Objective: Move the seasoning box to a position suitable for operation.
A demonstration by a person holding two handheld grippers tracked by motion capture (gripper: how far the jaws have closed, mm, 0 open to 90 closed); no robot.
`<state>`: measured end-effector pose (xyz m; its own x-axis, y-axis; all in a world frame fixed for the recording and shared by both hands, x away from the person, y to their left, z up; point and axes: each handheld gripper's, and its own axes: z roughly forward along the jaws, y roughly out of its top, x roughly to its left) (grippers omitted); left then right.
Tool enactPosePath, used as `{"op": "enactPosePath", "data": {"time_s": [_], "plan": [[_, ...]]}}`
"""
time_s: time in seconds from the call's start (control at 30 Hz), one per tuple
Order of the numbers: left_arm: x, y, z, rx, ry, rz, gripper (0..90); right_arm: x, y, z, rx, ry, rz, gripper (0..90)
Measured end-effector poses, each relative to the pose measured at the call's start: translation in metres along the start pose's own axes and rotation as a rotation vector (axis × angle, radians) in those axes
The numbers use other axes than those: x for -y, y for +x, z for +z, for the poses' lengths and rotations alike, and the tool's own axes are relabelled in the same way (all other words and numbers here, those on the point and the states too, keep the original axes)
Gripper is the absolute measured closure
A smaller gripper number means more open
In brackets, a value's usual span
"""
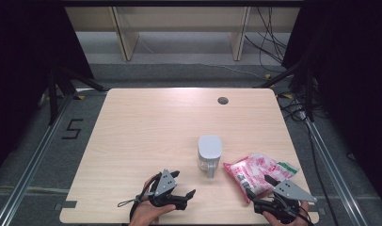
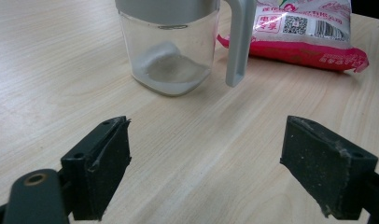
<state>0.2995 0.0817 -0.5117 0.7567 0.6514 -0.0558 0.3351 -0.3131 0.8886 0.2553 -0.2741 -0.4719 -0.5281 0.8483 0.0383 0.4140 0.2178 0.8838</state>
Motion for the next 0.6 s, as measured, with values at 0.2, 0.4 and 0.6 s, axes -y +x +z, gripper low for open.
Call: {"op": "enactPosePath", "data": {"time_s": [0.2,0.4,0.6], "plan": [[0.0002,-0.0018,0.0012,0.013,0.009,-0.008,14.9,0.0002,-0.0003,-0.0001,-0.002,0.001,0.002,18.6],[0.0002,-0.0013,0.0018,0.016,0.028,0.024,15.1,0.0003,-0.0012,0.0,0.001,0.0,0.0,18.6],[-0.0019,-0.0051,0.0025,0.026,0.031,0.014,15.5,0.0004,-0.001,0.0005,0.006,0.002,-0.011,19.0]]}}
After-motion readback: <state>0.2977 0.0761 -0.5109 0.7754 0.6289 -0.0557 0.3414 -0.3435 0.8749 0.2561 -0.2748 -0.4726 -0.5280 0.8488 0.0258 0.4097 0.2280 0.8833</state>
